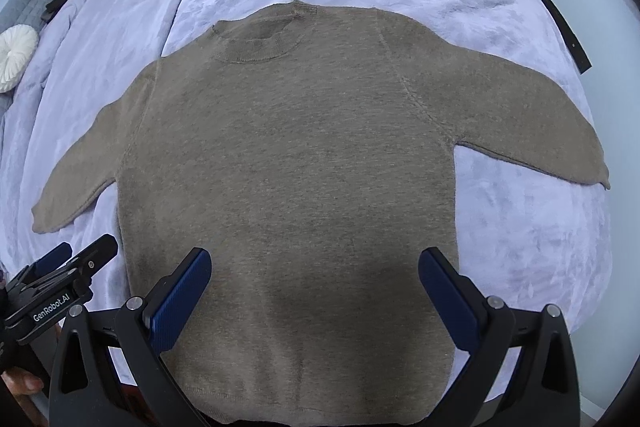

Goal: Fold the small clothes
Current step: 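Grasp the sleeve cuff nearest the left tool and lift it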

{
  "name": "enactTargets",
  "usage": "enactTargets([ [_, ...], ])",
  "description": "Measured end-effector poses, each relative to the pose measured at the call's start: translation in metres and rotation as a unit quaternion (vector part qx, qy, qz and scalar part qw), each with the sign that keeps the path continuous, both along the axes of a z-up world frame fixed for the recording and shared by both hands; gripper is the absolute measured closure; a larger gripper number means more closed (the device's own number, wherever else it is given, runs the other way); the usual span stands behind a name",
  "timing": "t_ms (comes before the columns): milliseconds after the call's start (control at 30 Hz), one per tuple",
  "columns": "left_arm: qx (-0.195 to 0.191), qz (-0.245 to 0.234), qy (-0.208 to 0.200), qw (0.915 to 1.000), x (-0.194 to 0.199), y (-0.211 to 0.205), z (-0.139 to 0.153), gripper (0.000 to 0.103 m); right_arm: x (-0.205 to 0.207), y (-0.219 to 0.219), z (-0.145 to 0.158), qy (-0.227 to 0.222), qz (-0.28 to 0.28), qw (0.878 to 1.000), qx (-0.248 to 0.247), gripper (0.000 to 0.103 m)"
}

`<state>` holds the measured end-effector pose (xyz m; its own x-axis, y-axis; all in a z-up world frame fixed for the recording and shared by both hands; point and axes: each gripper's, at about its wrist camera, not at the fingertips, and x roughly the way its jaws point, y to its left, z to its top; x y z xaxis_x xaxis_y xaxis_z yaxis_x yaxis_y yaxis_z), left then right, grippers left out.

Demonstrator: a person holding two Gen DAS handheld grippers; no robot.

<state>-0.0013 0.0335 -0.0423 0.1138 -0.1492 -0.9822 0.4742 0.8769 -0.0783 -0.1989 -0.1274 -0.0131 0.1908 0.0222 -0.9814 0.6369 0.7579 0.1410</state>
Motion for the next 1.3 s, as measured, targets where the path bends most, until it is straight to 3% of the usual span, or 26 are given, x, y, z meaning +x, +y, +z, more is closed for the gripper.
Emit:
enactTargets([
  [200,-0.034,0.023,0.015,0.999,0.017,0.03,-0.016,0.0,0.007,0.016,-0.002,0.005,0.015,1.0,0.0,0.0],
  [300,-0.055,0.065,0.014,0.9963,0.04,0.068,-0.028,0.0,0.01,0.027,-0.003,0.009,0.023,1.0,0.0,0.0],
  [433,-0.042,0.138,-0.004,0.9896,0.078,0.125,-0.048,0.0,0.01,0.043,-0.008,0.018,0.035,0.999,0.002,0.0],
  [500,-0.042,0.181,-0.008,0.9825,0.096,0.156,-0.06,0.0,0.01,0.051,-0.012,0.026,0.039,0.999,0.006,0.0],
  [633,-0.07,0.272,0.012,0.9597,0.134,0.212,-0.093,0.0,0.01,0.066,-0.021,0.043,0.05,0.998,0.006,0.0],
  [733,-0.11,0.305,0.015,0.9458,0.159,0.235,-0.108,0.0,0.011,0.078,-0.028,0.057,0.055,0.997,0.007,0.0],
  [900,-0.177,0.344,-0.024,0.9219,0.185,0.258,-0.103,0.0,0.015,0.097,-0.031,0.069,0.064,0.996,0.007,0.0],
  [967,-0.211,0.354,-0.025,0.9108,0.188,0.267,-0.104,0.006,0.017,0.104,-0.032,0.07,0.068,0.995,0.008,0.0],
  [1033,-0.228,0.359,-0.021,0.9047,0.188,0.275,-0.105,0.044,0.017,0.109,-0.033,0.073,0.069,0.995,0.01,0.0],
  [1067,-0.235,0.355,-0.016,0.9045,0.187,0.277,-0.107,0.054,0.017,0.111,-0.033,0.074,0.069,0.995,0.012,0.0],
  [1100,-0.255,0.348,-0.008,0.9022,0.187,0.281,-0.109,0.077,0.017,0.113,-0.034,0.076,0.069,0.995,0.014,0.0],
  [1133,-0.287,0.339,0.005,0.896,0.188,0.284,-0.11,0.088,0.017,0.114,-0.034,0.076,0.068,0.995,0.014,0.0],
  [1200,-0.319,0.326,0.005,0.8897,0.186,0.282,-0.105,0.088,0.016,0.116,-0.033,0.072,0.067,0.995,0.018,0.0],
  [1300,-0.369,0.264,-0.019,0.8911,0.181,0.265,-0.076,0.088,0.012,0.116,-0.034,0.064,0.07,0.995,0.027,0.0],
])
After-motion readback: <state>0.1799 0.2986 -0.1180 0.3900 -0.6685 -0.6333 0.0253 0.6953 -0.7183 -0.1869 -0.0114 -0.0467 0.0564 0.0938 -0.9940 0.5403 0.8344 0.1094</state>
